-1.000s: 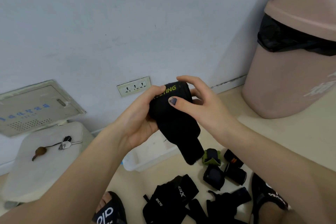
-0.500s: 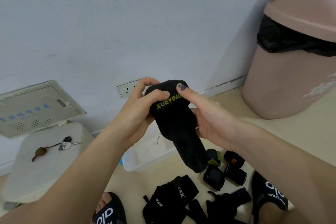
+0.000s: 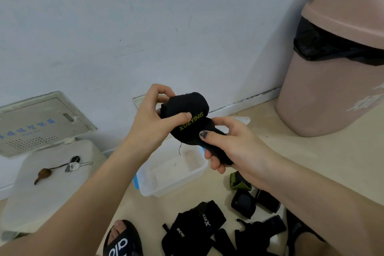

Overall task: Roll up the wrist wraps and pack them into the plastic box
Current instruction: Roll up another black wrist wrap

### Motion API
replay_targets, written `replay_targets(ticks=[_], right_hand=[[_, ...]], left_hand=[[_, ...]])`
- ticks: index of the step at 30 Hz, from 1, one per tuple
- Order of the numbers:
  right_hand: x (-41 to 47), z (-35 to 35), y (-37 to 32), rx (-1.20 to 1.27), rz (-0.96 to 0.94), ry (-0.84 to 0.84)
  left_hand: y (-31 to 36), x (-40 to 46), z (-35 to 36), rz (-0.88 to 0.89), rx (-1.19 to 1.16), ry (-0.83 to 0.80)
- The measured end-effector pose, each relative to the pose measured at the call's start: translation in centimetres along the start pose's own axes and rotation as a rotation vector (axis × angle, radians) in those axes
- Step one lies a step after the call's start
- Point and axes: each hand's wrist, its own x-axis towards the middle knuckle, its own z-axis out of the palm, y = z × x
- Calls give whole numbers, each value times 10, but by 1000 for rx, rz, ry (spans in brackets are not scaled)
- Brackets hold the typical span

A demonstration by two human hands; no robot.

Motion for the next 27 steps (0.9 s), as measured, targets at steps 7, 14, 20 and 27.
replay_targets(ticks=[7,14,20,27], right_hand=[[-3,-2,-8,34,-86,73],[-5,-6,-17,103,-171,7],[-7,-20,-24,-10,-219,-122],[-2,-34,-32,-336,-400,-51]], left_hand=[[-5,2,-2,65,90,-7],[-5,-2,5,175,184,-95],[-8,-7,7,81,93,-167],[-6,-17,17,82,40,-342]])
